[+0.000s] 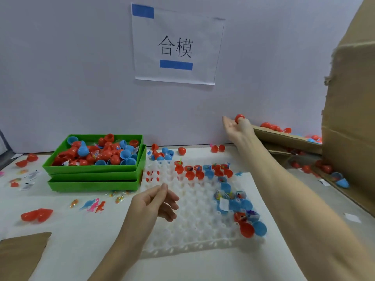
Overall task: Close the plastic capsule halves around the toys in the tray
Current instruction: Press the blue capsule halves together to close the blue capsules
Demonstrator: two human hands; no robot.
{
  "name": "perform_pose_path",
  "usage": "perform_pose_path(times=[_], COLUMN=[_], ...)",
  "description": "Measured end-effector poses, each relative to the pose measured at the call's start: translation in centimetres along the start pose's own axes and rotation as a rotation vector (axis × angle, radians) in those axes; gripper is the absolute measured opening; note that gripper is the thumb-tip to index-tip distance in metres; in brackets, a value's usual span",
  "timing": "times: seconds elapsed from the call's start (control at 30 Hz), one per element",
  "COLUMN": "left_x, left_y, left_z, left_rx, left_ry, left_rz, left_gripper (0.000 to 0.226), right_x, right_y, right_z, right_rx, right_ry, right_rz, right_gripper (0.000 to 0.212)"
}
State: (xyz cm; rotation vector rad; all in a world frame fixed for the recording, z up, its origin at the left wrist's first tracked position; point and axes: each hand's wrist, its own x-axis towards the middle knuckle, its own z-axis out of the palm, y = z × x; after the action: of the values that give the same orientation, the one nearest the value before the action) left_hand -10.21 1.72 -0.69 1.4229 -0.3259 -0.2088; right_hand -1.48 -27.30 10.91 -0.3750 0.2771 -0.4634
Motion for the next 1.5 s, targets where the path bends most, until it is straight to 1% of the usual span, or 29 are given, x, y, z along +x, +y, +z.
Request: perform_pose_path(times=[0.1, 0.17, 0.23, 0.27, 0.33, 0.4, 0.43, 0.5, 0.53, 0.57, 0.6, 0.67, 0.73, 0.83, 0.9, 1.03, 1.17, 1.33, 1.4, 1.5], left_x=[0.1, 0.0, -0.1, -0.2, -0.7, -1.3, -1.6, -2.1, -2.2, -2.3, -2.4, -2.4, -2.4, -2.2, -2.2, -2.2, -2.1, -2.1, -2.2, -2.5], left_y=[0.3, 0.4, 0.4, 0.2, -0.1, -0.4, -0.6, -1.1, -1.4, -1.7, -2.0, -2.3, -2.4, -2.4, -2.5, -2.6, -2.6, -2.5, -2.5, -2.5], left_z=[0.0, -0.2, -0.2, -0.1, 0.3, 0.9, 1.2, 1.9, 2.2, 2.3, 2.5, 2.6, 2.7, 2.5, 2.5, 2.5, 2.3, 2.2, 2.4, 3.0], left_rx=[0.019, 0.044, 0.109, 0.162, 0.288, 0.469, 0.575, 0.767, 0.844, 0.906, 0.944, 0.99, 1.015, 1.024, 1.03, 1.042, 1.04, 1.059, 1.068, 1.074], left_ry=[-0.001, -0.004, -0.028, -0.044, -0.072, -0.093, -0.116, -0.201, -0.245, -0.28, -0.307, -0.337, -0.346, -0.338, -0.342, -0.354, -0.354, -0.352, -0.331, -0.285], left_rz=[0.018, 0.046, 0.078, 0.099, 0.156, 0.267, 0.359, 0.57, 0.657, 0.718, 0.757, 0.797, 0.807, 0.789, 0.779, 0.768, 0.778, 0.773, 0.791, 0.838], left_gripper=[0.041, 0.04, 0.039, 0.037, 0.03, 0.022, 0.018, 0.01, 0.007, 0.008, 0.013, 0.02, 0.023, 0.024, 0.025, 0.026, 0.024, 0.026, 0.025, 0.023], right_x=[0.7, -0.6, -2.8, -4.0, -6.4, -8.4, -9.2, -10.1, -10.2, -10.2, -10.1, -10.0, -10.1, -10.7, -11.1, -11.7, -11.6, -11.5, -11.5, -11.2], right_y=[0.1, 1.0, 1.8, 2.0, 2.4, 2.6, 2.6, 2.4, 2.3, 2.2, 2.0, 1.6, 1.3, 0.6, 0.0, -0.1, 0.4, 0.2, -0.2, -1.2], right_z=[-0.3, -1.6, -3.3, -4.2, -6.3, -8.1, -8.9, -10.2, -10.7, -11.0, -11.3, -11.6, -11.7, -11.4, -11.1, -11.1, -11.2, -11.4, -11.4, -11.5], right_rx=[-0.257, -0.445, -0.625, -0.725, -0.952, -1.129, -1.181, -1.271, -1.36, -1.5, -1.675, -2.0, -2.155, -2.191, -2.206, -2.303, -2.352, -2.337, -2.281, -2.174], right_ry=[-0.004, -0.077, -0.119, -0.106, -0.069, -0.073, -0.083, -0.117, -0.142, -0.179, -0.233, -0.362, -0.447, -0.479, -0.465, -0.49, -0.44, -0.47, -0.478, -0.455], right_rz=[0.015, 0.027, 0.016, -0.017, -0.154, -0.293, -0.335, -0.376, -0.395, -0.415, -0.424, -0.386, -0.32, -0.272, -0.257, -0.197, -0.207, -0.225, -0.238, -0.315], right_gripper=[0.046, 0.043, 0.033, 0.028, 0.025, 0.027, 0.028, 0.03, 0.03, 0.028, 0.025, 0.016, 0.01, 0.006, 0.01, 0.014, 0.021, 0.022, 0.018, 0.013])
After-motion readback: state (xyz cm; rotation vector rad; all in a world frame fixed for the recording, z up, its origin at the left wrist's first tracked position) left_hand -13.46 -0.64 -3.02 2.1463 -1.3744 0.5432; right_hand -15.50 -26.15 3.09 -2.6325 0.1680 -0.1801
